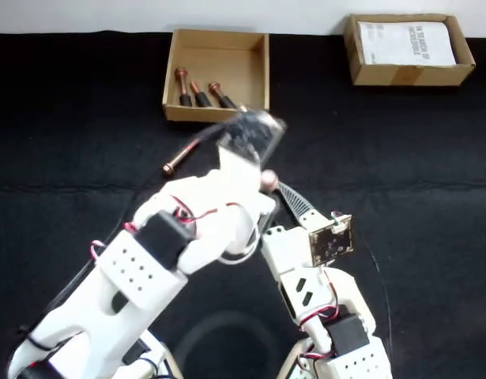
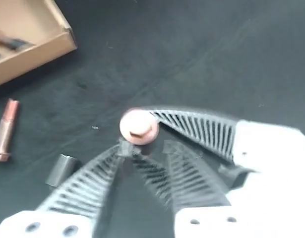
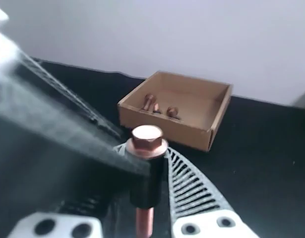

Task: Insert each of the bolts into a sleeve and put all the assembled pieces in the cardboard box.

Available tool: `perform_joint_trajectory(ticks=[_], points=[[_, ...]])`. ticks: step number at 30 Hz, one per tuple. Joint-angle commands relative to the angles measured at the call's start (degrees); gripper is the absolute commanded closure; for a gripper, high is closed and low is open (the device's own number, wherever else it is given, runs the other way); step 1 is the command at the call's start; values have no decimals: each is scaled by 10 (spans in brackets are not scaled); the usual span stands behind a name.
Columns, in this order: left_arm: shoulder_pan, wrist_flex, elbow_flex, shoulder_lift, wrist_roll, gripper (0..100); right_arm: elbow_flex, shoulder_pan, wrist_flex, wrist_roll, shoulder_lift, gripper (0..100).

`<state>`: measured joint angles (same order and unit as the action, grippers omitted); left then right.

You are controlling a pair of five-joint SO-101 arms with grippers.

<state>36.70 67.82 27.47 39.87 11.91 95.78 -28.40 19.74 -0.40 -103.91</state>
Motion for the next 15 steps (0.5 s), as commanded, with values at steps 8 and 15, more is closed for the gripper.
perform_joint_trajectory(ticks=[8,15], points=[[45,202,-135,118,-63,781,71,51,-7,-2,-9,991],[-81,233,-133,197,-107,996,-38,80,7,1,6,991]])
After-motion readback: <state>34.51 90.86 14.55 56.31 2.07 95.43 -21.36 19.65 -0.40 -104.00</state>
